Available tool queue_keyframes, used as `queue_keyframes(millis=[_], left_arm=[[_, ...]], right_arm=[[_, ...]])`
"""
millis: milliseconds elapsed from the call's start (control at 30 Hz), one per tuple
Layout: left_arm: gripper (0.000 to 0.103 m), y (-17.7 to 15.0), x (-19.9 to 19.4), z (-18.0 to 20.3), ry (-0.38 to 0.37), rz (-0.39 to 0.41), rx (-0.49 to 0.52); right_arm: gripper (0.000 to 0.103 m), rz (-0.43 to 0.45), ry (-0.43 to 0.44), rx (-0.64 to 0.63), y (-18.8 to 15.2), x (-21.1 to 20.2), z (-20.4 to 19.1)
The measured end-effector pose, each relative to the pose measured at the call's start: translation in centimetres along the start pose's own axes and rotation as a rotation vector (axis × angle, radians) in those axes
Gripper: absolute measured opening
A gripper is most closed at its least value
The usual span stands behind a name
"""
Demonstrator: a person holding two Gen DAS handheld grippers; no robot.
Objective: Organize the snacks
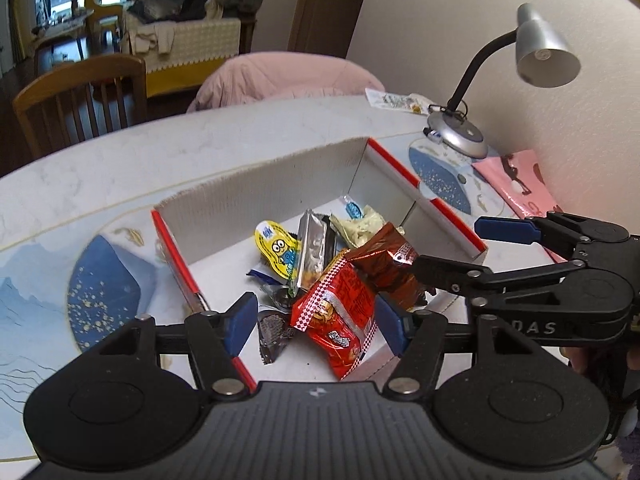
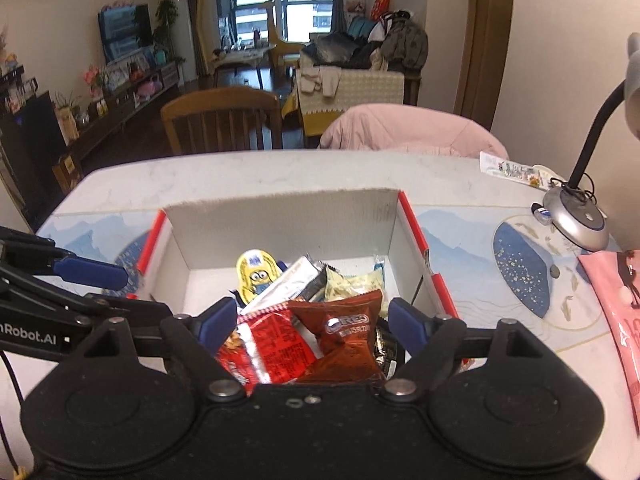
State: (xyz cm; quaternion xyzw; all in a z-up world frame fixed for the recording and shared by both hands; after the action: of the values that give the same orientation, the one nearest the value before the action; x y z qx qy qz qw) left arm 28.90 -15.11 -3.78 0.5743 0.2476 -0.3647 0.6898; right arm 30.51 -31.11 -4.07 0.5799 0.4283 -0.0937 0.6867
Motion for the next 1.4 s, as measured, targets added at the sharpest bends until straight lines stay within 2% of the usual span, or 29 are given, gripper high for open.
queue_keyframes(millis=[133, 200, 367, 467, 733, 833, 933, 1000, 1200, 1400], left_arm=[[0.066, -0.4, -2.0, -0.3, 0.016, 0.04, 0.019], [0.072, -0.5, -2.8, -0.5, 0.014, 0.053, 0.021], [0.072, -1.0, -4.9, -1.0, 0.013, 0.09, 0.015], [0.076, -1.3, -5.9, -1.2, 0.012, 0.114, 0.018], [0.077, -2.6, -8.8, -2.0, 0.013, 0.166, 0.021], [0.09, -3.2, -9.8, -2.4, 0.013, 0.185, 0.012], [0.093, -3.9, -10.6, -2.7, 0.007, 0.2, 0.006], [0.1, -4.3, -10.9, -2.8, 0.012, 0.201, 0.005], [0.101, -5.1, -11.5, -2.8, -0.002, 0.199, -0.01], [0.101, -5.1, -12.5, -2.5, 0.012, 0.241, -0.003]], right_arm=[[0.094, 0.044, 0.003, 0.039, -0.1, -1.9, -0.7], [0.102, 0.07, 0.019, 0.056, -0.1, -3.0, -1.1], [0.103, 0.122, 0.016, 0.059, -0.4, -5.1, -2.4], [0.103, 0.139, 0.023, 0.074, -0.7, -6.2, -3.0], [0.103, 0.177, 0.026, 0.132, -1.5, -8.4, -4.5], [0.103, 0.199, 0.023, 0.146, -2.0, -9.2, -5.2], [0.103, 0.211, 0.032, 0.172, -2.7, -9.8, -5.7], [0.103, 0.217, 0.032, 0.189, -3.1, -10.1, -6.1], [0.103, 0.236, 0.02, 0.234, -4.0, -11.2, -7.0], [0.103, 0.256, -0.014, 0.256, -4.5, -11.6, -7.0]])
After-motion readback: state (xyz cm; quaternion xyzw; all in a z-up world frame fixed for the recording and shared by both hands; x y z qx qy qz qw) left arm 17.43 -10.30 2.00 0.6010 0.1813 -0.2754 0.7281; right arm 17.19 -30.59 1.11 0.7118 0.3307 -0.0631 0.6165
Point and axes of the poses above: each gripper's, at about its wrist camera, not at the fingertips, and x roughly the way its jaws point, z to its right, y to its top, the point moved 3 cm from there along x, roughly the way its jaws point, and after that the axes turned 1 degree about -x, right-handed, at the moved point
